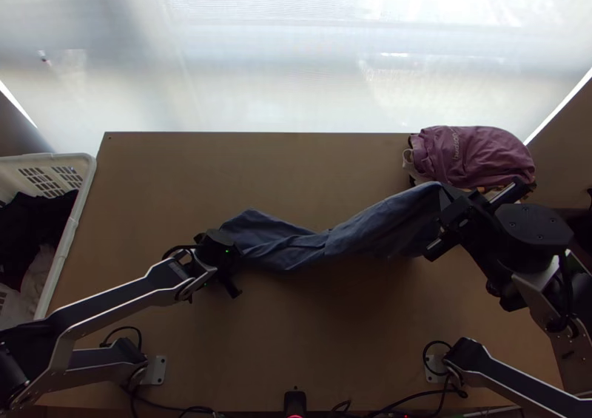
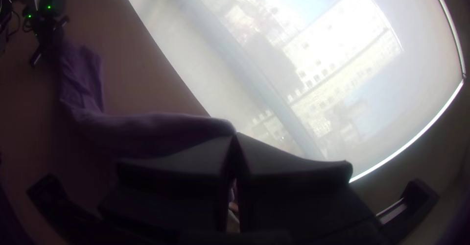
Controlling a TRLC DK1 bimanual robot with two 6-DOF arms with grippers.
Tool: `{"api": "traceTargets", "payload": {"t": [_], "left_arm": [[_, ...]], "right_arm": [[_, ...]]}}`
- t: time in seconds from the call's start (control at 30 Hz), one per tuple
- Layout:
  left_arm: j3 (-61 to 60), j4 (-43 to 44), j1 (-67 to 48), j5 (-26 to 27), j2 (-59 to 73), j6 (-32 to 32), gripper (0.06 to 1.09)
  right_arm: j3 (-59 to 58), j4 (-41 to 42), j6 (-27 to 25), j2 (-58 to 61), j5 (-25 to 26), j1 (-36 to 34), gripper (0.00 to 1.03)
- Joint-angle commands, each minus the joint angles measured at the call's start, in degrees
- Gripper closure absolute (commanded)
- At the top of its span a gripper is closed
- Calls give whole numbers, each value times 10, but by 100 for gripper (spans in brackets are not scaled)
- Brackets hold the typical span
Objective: Fold the t-shirt
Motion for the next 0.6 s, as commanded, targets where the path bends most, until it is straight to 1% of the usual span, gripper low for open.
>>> {"api": "traceTargets", "payload": {"t": [0.0, 0.07, 0.17, 0.27, 0.3, 0.43, 0.57], "left_arm": [[32, -49, 29, 16, -47, 3, 98], [43, -74, 50, 32, -68, 3, 100], [73, -135, 89, 68, -98, 8, 102], [104, -192, 134, 96, -140, 27, 103], [118, -214, 150, 108, -151, 31, 103], [201, -313, 241, 170, -192, 51, 103], [307, -408, 331, 229, -196, 56, 103]], "right_arm": [[0, 0, 0, 0, 0, -3, 100], [0, -1, 0, 0, 0, -4, 100], [2, -7, 1, 1, -1, -4, 100], [31, -31, 22, 16, -3, -5, 100], [39, -34, 22, 18, -4, -5, 100], [64, -59, 22, 26, -5, 0, 100], [78, -73, 24, 32, -5, -7, 100]]}}
